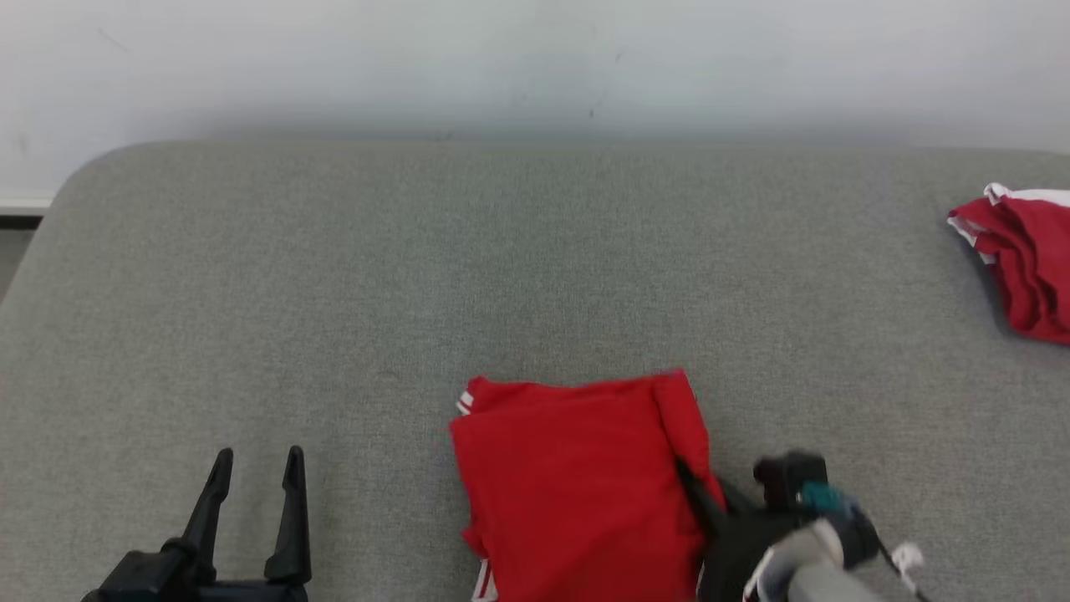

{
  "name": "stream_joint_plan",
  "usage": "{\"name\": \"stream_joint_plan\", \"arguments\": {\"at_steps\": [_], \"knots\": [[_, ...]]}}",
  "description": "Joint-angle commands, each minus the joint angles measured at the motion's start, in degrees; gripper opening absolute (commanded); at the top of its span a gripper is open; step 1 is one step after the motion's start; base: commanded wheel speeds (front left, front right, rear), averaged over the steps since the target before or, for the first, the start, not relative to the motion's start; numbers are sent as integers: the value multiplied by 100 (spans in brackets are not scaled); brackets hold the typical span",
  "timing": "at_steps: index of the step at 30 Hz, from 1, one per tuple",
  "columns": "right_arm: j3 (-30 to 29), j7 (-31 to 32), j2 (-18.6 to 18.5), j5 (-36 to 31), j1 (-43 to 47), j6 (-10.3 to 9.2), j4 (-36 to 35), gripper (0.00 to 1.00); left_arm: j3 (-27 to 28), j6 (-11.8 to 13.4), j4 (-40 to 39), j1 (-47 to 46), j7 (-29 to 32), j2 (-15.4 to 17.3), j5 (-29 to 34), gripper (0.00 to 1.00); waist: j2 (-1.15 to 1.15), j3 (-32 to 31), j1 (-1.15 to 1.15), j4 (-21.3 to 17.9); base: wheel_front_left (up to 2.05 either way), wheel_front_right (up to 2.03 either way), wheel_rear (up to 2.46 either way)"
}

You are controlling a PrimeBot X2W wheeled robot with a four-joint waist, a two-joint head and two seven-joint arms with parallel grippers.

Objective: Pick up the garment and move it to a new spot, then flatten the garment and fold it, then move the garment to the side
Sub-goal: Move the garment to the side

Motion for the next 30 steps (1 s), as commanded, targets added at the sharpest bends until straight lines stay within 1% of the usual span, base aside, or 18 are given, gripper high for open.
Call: {"name": "stream_joint_plan", "arguments": {"at_steps": [1, 6, 9, 13, 16, 19, 23, 26, 30], "knots": [[15, 48, -61, 66, -304, -20, 20, 0, -27, 6, -22, -107, 0, -18, -25, 100, 0, 204, 0, -32, 0, 0, 0], [118, 128, -470, 101, -1291, -19, -46, 0, -164, 6, -116, -437, 0, -29, -92, 100, 0, 779, 0, -49, 0, 0, 0], [223, 228, -823, 63, -1961, -19, -144, 0, -255, 6, -210, -709, 1, -34, -166, 100, 0, 1256, 0, -98, 0, 0, 0], [324, 373, -1439, 50, -2764, -19, -392, 0, -328, 6, -470, -1067, 0, -35, -188, 100, 0, 1911, 0, -262, 0, 0, 0], [314, 425, -1965, 90, -3236, -19, -622, 0, -368, 6, -691, -1310, 0, -37, -183, 100, 0, 2332, 0, -437, 0, 0, 0], [238, 507, -2499, 161, -3529, -18, -891, 0, -347, 6, -910, -1470, 1, 27, -122, 100, 0, 2665, 0, -642, 0, 0, 0], [25, 579, -3167, 268, -3723, -18, -1227, 0, -332, 6, -1151, -1563, 1, 178, -68, 100, 0, 2916, 0, -884, 0, 0, 0], [-134, 684, -3581, 359, -3803, -18, -1464, 0, -287, 6, -1271, -1579, 0, 292, -36, 100, 0, 3012, 0, -1043, 0, 0, 0], [-378, 915, -4035, 551, -3869, -18, -1697, 0, -290, 6, -1398, -1517, 1, 413, -3, 100, 0, 3056, 0, -1201, 0, 0, 0]]}}
